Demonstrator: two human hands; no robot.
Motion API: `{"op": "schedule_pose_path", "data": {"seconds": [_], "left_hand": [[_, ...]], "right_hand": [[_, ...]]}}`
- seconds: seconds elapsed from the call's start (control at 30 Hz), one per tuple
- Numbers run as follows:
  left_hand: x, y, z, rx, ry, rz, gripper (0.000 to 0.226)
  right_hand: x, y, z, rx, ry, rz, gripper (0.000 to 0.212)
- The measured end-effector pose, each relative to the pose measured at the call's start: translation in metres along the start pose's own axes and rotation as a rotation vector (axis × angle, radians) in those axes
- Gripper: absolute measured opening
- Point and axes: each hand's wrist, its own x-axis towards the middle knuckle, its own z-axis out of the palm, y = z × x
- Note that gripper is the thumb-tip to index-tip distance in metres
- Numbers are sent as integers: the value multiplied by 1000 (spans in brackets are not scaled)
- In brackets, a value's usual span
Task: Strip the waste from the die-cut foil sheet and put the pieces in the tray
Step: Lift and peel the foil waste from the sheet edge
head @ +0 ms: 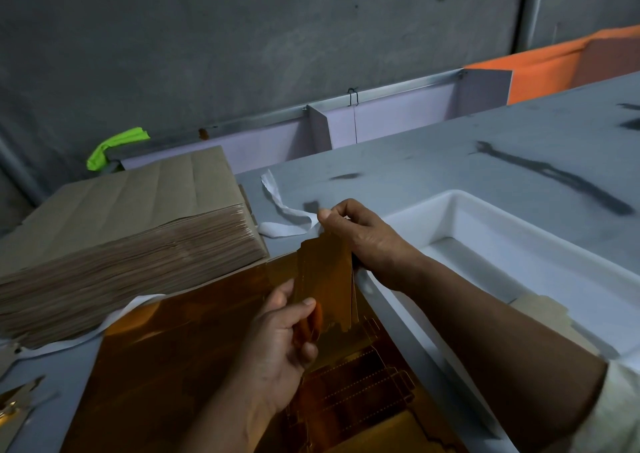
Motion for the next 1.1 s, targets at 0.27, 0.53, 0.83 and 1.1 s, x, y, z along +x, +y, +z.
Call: {"op": "schedule_pose_path", "data": {"seconds": [0.27, 0.53, 0.83, 1.1], "left_hand": [[0, 0, -4, -10, -3, 12, 66], [-2, -2, -2, -3, -10, 35, 68], [18, 12, -27, -70, 301, 103, 63], [26, 0, -27, 7, 360, 43, 66]], "right_hand": [[4, 5, -2, -38, 8, 10, 15], [-1, 0, 1, -119, 17, -10, 29], [0, 3, -1, -349, 121, -57, 46], [-1, -1, 1, -400, 93, -35, 43]]}}
